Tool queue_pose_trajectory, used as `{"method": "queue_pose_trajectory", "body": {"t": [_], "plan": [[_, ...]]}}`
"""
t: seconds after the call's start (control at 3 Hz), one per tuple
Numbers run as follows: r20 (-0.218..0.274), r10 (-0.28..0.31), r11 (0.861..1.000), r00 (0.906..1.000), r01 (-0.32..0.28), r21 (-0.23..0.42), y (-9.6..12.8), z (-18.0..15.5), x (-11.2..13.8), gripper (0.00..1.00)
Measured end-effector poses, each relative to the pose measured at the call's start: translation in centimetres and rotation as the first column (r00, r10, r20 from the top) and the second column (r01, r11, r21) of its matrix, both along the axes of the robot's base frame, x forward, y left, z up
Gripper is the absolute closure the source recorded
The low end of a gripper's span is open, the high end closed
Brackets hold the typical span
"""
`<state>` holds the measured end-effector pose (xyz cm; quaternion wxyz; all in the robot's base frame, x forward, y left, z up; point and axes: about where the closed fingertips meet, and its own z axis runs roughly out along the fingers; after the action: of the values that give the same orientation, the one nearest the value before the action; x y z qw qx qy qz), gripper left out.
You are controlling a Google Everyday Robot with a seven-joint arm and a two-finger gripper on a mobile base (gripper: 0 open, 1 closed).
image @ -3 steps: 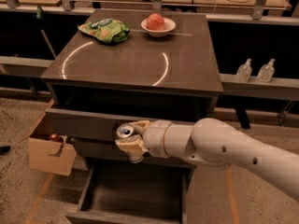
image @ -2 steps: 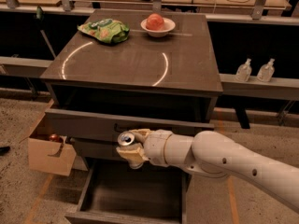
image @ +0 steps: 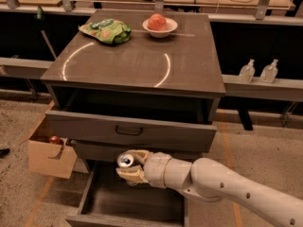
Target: Place redbull can into bottom drawer
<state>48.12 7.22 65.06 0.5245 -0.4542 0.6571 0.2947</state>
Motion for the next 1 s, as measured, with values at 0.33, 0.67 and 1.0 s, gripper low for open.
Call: {"method": "queue_pose_trajectory", "body": {"t": [0.33,0.67,1.0], "plan": [[0.014,0.019,1.0,0.9997,-0.02,0.008,0.9,-5.2,0.0,1.0],[0.018,0.011,1.0,0.9998,-0.011,-0.006,1.2,-10.3,0.2,1.0],[0.034,-0.011,1.0,0.9994,0.012,-0.028,1.0,-15.4,1.3,1.0]]}}
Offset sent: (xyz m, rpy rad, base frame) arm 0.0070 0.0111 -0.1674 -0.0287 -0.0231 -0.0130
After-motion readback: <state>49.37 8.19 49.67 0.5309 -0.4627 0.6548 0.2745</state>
